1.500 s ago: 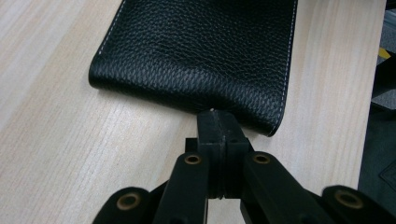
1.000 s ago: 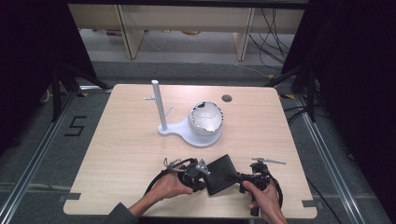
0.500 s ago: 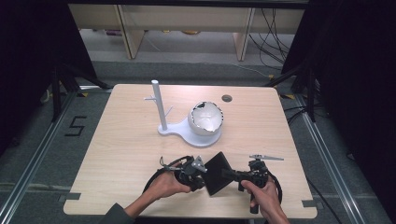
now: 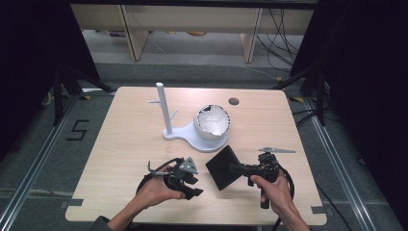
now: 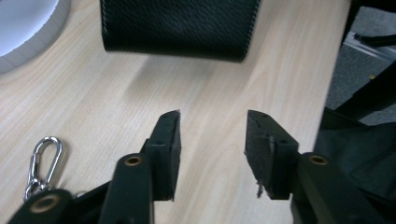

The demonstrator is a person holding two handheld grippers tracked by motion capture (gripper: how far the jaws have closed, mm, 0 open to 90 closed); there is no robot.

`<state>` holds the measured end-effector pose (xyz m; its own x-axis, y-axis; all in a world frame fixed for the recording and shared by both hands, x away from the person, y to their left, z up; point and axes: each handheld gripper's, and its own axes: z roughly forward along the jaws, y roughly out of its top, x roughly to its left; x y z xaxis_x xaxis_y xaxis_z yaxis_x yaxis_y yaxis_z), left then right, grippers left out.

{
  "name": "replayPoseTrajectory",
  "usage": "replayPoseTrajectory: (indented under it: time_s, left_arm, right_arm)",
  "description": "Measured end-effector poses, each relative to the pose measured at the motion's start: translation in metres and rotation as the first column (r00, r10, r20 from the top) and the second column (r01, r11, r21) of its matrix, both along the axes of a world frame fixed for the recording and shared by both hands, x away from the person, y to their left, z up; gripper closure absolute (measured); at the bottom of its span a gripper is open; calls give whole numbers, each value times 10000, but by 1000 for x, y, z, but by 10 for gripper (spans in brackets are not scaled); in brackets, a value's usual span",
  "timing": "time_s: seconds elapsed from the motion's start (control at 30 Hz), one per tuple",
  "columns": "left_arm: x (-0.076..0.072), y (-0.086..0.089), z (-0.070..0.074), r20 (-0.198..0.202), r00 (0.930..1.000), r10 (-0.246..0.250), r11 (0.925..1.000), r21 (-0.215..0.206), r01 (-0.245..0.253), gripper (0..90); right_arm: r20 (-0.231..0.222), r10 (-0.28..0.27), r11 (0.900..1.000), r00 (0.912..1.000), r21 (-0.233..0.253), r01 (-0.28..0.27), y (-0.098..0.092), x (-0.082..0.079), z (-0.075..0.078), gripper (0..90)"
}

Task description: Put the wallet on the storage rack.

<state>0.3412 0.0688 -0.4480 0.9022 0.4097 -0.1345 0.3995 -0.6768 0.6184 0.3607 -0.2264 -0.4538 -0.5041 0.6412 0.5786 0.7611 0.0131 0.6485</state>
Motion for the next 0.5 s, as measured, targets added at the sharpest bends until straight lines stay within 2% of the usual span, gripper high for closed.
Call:
replayPoseTrajectory:
  time_s: [0.03, 0.07, 0.1, 0.17, 0.2, 0.27, 0.3, 0.37, 0.47, 0.5]
  left_arm:
    - [-1, 3, 2, 47, 9999, 89, 9999, -70, -89, 509]
    - [-2, 6, 4, 14, 9998, 199, 9997, -150, -199, 493]
    - [-3, 9, 5, 96, 9997, 204, 9997, -119, -203, 475]
    - [-7, 15, 7, 86, 9991, 423, 9986, -306, -420, 456]
    - [-8, 19, 8, 132, 9984, 543, 9981, -302, -539, 435]
    - [-10, 26, 9, 59, 9973, 736, 9965, -402, -734, 403]
    - [-12, 30, 9, 90, 9968, 798, 9961, -394, -794, 389]
    - [-15, 37, 9, 15, 9959, 909, 9950, -414, -907, 360]
    - [-19, 50, 9, 29, 9935, 1141, 9923, -480, -1139, 336]
    - [-19, 56, 11, 135, 9948, 1011, 9945, -293, -1007, 329]
  right_arm:
    - [29, -18, 10000, 10000, 11, 18, -1, 2, 1, 790]
    - [-302, -145, 9999, 9994, 84, 148, -1, 1, 6, 790]
    - [128, 34, 10000, 9999, -36, -34, -3, 5, 5, 790]
    - [127, -40, 9999, 9999, -96, 41, -5, 9, 9, 789]
    - [-143, -186, 9998, 9997, 0, 186, -5, 8, 12, 789]
    - [170, -171, 9998, 9997, -120, 174, -8, 13, 14, 789]
    - [-32, -282, 9996, 9996, -35, 282, -8, 13, 17, 789]
    - [297, -228, 9997, 9993, -107, 232, -13, 18, 18, 789]
    - [243, -374, 9992, 9990, -129, 378, -16, 21, 24, 789]
    - [290, -358, 9993, 9989, -90, 361, -17, 23, 26, 789]
